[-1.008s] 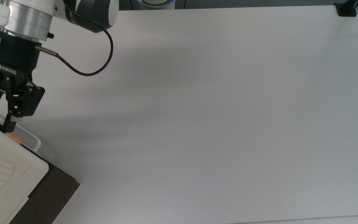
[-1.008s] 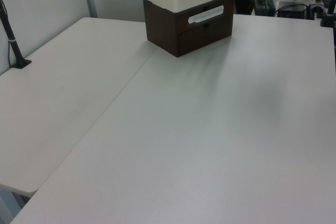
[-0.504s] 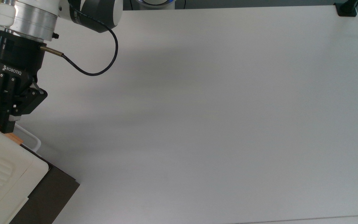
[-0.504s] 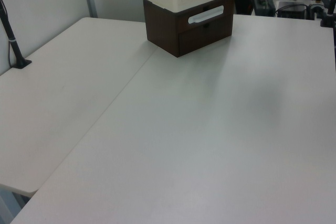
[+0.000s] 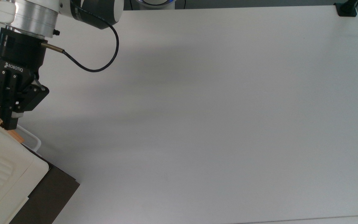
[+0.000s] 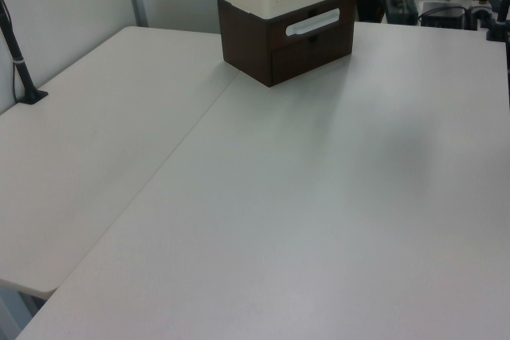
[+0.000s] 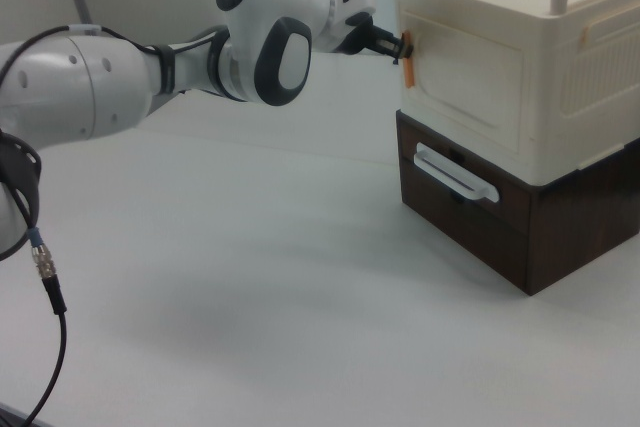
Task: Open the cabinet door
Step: 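Pull the orange handle outward, swinging the cabinet door open, then release the handle and withdraw the gripper away from the door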
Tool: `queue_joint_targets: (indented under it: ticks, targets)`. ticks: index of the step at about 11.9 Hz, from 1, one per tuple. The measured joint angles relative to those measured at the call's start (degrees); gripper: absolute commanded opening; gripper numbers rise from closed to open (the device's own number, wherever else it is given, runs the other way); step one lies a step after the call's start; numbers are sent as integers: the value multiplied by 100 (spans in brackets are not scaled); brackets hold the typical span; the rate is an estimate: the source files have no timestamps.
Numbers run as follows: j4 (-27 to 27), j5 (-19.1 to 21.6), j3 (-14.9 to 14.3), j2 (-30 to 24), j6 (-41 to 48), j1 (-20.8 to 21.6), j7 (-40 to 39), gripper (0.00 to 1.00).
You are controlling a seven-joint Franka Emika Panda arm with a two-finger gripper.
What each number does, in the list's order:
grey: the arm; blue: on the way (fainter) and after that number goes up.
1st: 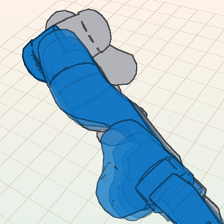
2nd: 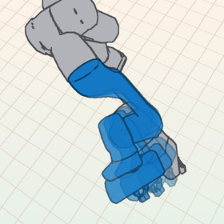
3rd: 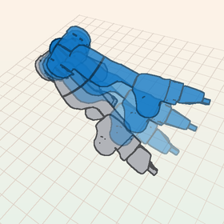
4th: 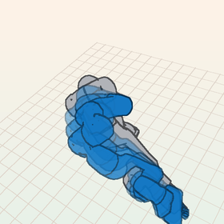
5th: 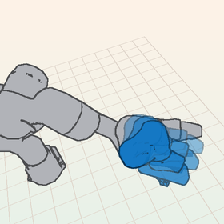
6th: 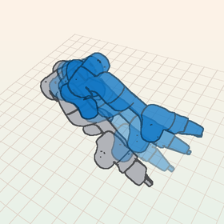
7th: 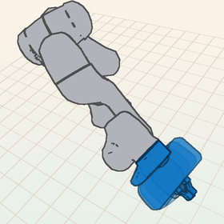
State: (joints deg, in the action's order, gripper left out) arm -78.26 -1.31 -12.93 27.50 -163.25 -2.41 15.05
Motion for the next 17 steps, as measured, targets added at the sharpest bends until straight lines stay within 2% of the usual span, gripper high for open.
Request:
queue_joint_targets:
  ticks: [4, 7, 8, 9, 10, 11, 13, 14, 17]
  targets:
    - [-138, 183, 55, -418, 1011, 43, -1, 20]
    - [-262, 555, 72, -678, 1796, 37, -30, 39]
    - [-326, 663, 73, -729, 2148, 35, -108, 51]
    - [-391, 809, 73, -765, 2470, 35, -300, 57]
    - [-408, 894, 73, -784, 2649, 30, -438, 59]
    - [-417, 970, 73, -819, 2865, 13, -596, 67]
    - [-419, 1014, 63, -964, 3431, -68, -919, 94]
    - [-426, 1018, 49, -1119, 3970, -151, -1208, 100]
    - [-449, 1020, -13, -1537, 5467, -340, -2015, 100]
